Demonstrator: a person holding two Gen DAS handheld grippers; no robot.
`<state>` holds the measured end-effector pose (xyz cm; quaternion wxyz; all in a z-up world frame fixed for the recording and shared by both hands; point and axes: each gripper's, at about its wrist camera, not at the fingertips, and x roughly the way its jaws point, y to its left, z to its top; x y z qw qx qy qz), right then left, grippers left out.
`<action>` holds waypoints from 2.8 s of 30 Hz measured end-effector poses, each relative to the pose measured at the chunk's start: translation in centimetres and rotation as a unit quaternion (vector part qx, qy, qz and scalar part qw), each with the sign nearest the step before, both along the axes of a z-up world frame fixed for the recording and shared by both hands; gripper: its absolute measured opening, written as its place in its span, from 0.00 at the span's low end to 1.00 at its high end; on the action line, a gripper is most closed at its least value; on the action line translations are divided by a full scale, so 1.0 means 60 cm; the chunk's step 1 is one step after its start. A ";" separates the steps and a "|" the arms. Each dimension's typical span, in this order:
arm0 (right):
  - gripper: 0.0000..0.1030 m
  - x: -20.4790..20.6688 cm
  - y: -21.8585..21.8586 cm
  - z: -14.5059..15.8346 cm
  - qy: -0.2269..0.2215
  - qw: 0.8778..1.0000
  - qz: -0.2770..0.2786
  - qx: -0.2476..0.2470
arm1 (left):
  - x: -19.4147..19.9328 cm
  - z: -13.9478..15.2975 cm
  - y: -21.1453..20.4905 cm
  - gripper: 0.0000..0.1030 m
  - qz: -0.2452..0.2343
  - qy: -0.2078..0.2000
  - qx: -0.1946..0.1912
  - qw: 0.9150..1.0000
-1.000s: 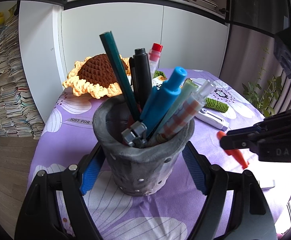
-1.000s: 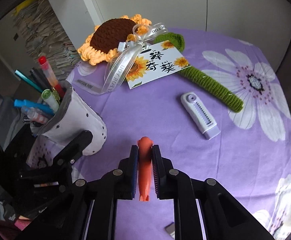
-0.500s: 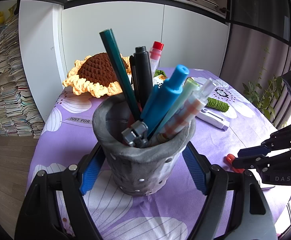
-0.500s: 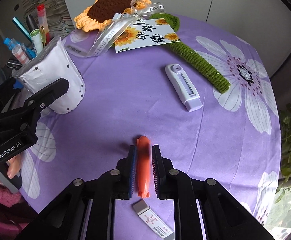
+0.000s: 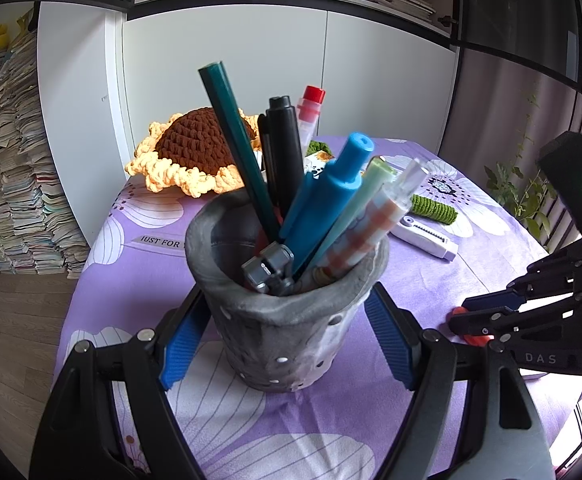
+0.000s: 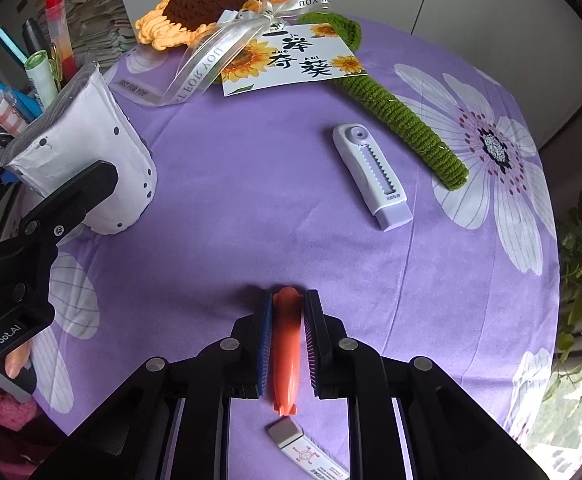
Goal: Organize stationery
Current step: 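Lift the orange marker toward the gray cup with the right gripper, then insert the orange marker into the gray cup and open the right gripper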
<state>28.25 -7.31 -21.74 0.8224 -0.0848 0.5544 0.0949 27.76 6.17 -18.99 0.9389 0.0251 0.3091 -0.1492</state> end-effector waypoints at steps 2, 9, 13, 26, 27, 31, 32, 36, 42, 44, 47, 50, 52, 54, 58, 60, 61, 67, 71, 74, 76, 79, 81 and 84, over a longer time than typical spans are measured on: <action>0.15 -0.007 -0.002 0.006 -0.007 1.000 -0.003 0.012 | 0.000 0.000 0.000 0.75 0.000 0.000 0.000 1.000; 0.15 -0.028 -0.021 0.073 -0.075 0.993 -0.016 0.095 | -0.001 0.000 0.001 0.75 0.000 -0.001 -0.001 1.000; 0.15 -0.036 -0.020 0.119 -0.125 0.982 -0.016 0.137 | -0.005 0.003 -0.001 0.75 -0.002 -0.008 -0.001 1.000; 0.15 -0.020 -0.027 0.161 -0.180 0.960 0.013 0.214 | -0.008 0.009 0.006 0.78 0.004 -0.019 -0.010 1.000; 0.15 -0.020 -0.026 0.165 -0.185 0.958 0.016 0.217 | -0.008 0.009 0.007 0.78 0.004 -0.019 -0.011 1.000; 0.15 -0.019 -0.021 0.186 -0.202 0.951 0.032 0.233 | -0.008 0.011 0.009 0.68 0.007 -0.025 -0.015 1.000; 0.15 -0.018 -0.019 0.190 -0.205 0.949 0.036 0.237 | -0.008 0.011 0.008 0.68 0.007 -0.026 -0.014 1.000; 0.15 -0.016 -0.013 0.206 -0.217 0.943 0.047 0.249 | -0.009 0.011 0.007 0.68 0.007 -0.027 -0.014 1.000; 0.15 -0.009 -0.006 0.236 -0.240 0.930 0.064 0.270 | -0.009 0.011 0.006 0.68 0.005 -0.027 -0.011 1.000; 0.15 -0.006 -0.002 0.244 -0.246 0.924 0.069 0.283 | -0.009 0.011 0.006 0.68 0.005 -0.027 -0.011 1.000; 0.15 0.002 0.008 0.245 -0.248 0.921 0.070 0.292 | -0.009 0.011 0.006 0.68 0.004 -0.027 -0.011 1.000; 0.15 0.013 0.019 0.234 -0.244 0.922 0.065 0.293 | -0.009 0.012 0.005 0.68 0.000 -0.028 -0.011 1.000; 0.15 0.021 0.028 0.224 -0.240 0.924 0.062 0.292 | -0.009 0.012 0.005 0.68 -0.002 -0.027 -0.011 1.000; 0.15 0.030 0.037 0.213 -0.233 0.926 0.060 0.290 | -0.008 0.012 0.006 0.68 -0.002 -0.027 -0.011 1.000; 0.15 0.043 0.046 0.197 -0.220 0.929 0.058 0.293 | -0.006 0.012 0.007 0.68 -0.002 -0.027 -0.011 1.000; 0.15 0.045 0.048 0.194 -0.220 0.927 0.059 0.297 | -0.006 0.012 0.007 0.68 -0.002 -0.027 -0.011 1.000; 0.15 0.045 0.049 0.193 -0.222 0.926 0.059 0.300 | -0.006 0.012 0.007 0.68 -0.002 -0.027 -0.011 1.000; 0.15 0.048 0.050 0.199 -0.238 0.917 0.051 0.315 | -0.006 0.012 0.007 0.68 -0.002 -0.027 -0.011 1.000; 0.15 0.046 0.050 0.187 -0.231 0.920 0.048 0.312 | -0.007 0.012 0.007 0.68 -0.002 -0.027 -0.011 1.000; 0.15 0.036 0.041 0.177 -0.238 0.914 0.041 0.327 | -0.007 0.012 0.007 0.68 -0.002 -0.027 -0.011 1.000; 0.15 0.031 0.037 0.172 -0.246 0.911 0.033 0.330 | -0.007 0.012 0.007 0.68 -0.002 -0.027 -0.011 1.000; 0.15 0.022 0.031 0.170 -0.255 0.908 0.024 0.331 | -0.007 0.012 0.007 0.68 -0.002 -0.027 -0.011 1.000; 0.15 0.013 0.027 0.171 -0.258 0.908 0.028 0.330 | -0.006 0.012 0.007 0.68 -0.002 -0.027 -0.011 1.000; 0.15 -0.003 0.028 0.167 -0.257 0.912 0.037 0.316 | -0.007 0.011 0.007 0.68 -0.002 -0.027 -0.011 1.000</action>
